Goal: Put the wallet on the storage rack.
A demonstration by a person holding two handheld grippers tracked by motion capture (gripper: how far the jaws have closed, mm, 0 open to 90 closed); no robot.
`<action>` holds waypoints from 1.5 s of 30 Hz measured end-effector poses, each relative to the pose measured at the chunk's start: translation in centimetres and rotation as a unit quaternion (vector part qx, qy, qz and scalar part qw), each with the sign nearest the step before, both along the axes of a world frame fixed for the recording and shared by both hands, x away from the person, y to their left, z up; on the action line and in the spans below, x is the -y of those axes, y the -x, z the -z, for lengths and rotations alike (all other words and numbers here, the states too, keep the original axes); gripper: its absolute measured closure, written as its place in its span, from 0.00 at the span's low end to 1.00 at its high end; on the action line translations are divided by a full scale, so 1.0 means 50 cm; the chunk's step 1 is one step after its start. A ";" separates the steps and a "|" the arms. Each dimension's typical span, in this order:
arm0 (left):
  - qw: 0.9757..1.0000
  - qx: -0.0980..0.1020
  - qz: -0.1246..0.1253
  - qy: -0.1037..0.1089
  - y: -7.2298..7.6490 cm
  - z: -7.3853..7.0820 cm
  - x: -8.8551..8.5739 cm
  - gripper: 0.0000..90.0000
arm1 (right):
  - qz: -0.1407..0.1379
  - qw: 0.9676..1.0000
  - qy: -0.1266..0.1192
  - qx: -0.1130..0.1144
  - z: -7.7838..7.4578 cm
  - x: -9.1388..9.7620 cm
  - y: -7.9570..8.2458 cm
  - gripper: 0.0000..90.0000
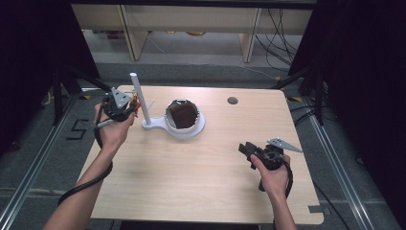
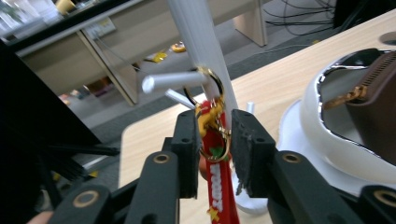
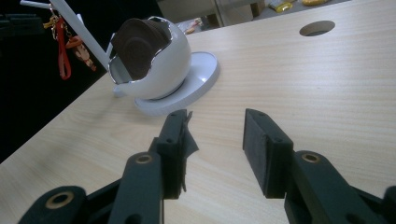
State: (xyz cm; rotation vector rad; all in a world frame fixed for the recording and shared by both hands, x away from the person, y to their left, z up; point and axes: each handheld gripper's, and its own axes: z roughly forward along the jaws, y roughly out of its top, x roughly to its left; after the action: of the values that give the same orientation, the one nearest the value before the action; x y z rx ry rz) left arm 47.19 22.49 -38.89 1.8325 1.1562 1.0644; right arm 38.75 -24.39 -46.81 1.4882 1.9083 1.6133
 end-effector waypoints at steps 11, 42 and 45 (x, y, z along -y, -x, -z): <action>0.997 -0.004 0.024 0.078 0.046 0.043 -0.049 0.60 | 0.005 1.000 0.009 0.008 0.006 0.006 -0.003 0.68; 0.985 -0.033 0.034 0.167 0.191 0.268 -0.152 0.42 | 0.027 0.998 0.056 -0.015 0.036 0.019 -0.008 0.65; 0.985 -0.029 0.035 0.166 0.195 0.270 -0.152 0.42 | 0.026 0.998 0.058 -0.019 0.039 0.018 -0.008 0.64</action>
State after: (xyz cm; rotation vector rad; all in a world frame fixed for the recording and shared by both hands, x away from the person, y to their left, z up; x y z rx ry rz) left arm 37.45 30.08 -52.38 1.6358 1.2135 0.7324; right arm 39.16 -25.30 -48.78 1.5196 1.9309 1.4368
